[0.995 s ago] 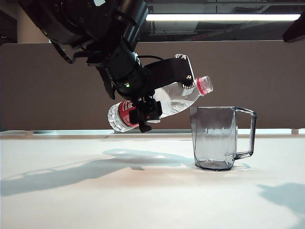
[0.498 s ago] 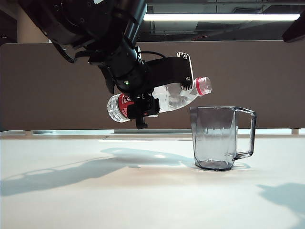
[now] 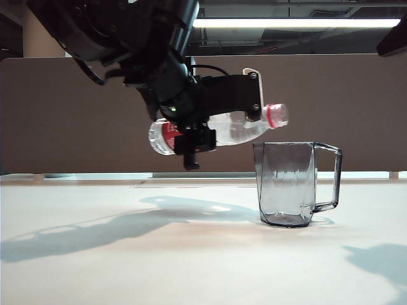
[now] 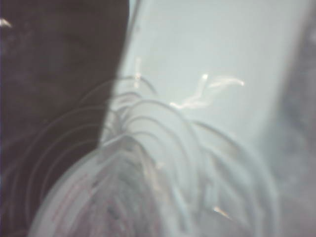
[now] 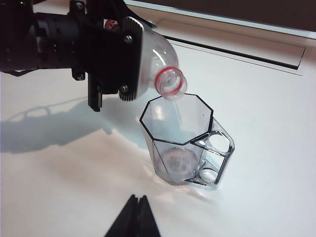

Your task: Pick up the mineral water bottle with the left hand on the table and pour water into the mug until it's half full.

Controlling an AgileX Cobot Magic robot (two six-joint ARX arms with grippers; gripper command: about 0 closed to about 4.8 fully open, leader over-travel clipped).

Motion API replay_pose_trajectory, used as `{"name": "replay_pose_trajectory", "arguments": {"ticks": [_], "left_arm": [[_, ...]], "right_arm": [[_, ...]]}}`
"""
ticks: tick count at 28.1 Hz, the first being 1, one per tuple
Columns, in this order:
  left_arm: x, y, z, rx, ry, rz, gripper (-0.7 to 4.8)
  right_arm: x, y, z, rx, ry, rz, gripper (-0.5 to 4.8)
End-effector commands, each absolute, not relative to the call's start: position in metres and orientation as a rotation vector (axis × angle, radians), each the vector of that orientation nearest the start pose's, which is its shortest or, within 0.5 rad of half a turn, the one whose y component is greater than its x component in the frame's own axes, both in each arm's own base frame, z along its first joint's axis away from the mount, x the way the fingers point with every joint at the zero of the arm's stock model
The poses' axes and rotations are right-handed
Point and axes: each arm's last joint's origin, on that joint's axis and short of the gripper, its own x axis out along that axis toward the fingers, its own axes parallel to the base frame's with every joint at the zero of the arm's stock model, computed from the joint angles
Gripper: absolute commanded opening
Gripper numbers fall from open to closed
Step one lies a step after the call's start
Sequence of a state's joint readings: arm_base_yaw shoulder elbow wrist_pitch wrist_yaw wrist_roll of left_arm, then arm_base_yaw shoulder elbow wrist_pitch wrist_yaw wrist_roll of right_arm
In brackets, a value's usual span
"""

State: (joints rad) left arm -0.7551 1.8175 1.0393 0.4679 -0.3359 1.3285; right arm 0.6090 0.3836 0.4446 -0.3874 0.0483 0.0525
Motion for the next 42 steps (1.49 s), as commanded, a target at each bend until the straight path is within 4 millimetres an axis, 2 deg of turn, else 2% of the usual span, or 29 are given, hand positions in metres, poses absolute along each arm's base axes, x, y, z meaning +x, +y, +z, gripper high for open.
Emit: {"name": "replay_pose_trajectory", "arguments": {"ticks": [1,4,12,42], "left_arm": [[0.2917,-0.2702,0.2089,1.449,-0.113,-0.509,2.37],[0.2899,-0.2751,0.2053,1.49,-0.134,-0.521,2.36],[0.2934,-0.2719,0.207,1.545,-0.13,-0.489,2.36],[0.2985,-0.2675,0.2109,1.488,-0.138,-0.45,2.36]], "right_arm": [[0.0889,0.0605,0.2503,-0.05,0.303,0.553,-0.05],[0.0889,0.0604,0.2504,-0.049,0.302,0.552,-0.05],[0.0883,0.0601,0.2507,-0.05,0.297,0.553,-0.05],[0.0882,0.0601,0.2507,-0.05,0.298,0.553,-0.05]]}}
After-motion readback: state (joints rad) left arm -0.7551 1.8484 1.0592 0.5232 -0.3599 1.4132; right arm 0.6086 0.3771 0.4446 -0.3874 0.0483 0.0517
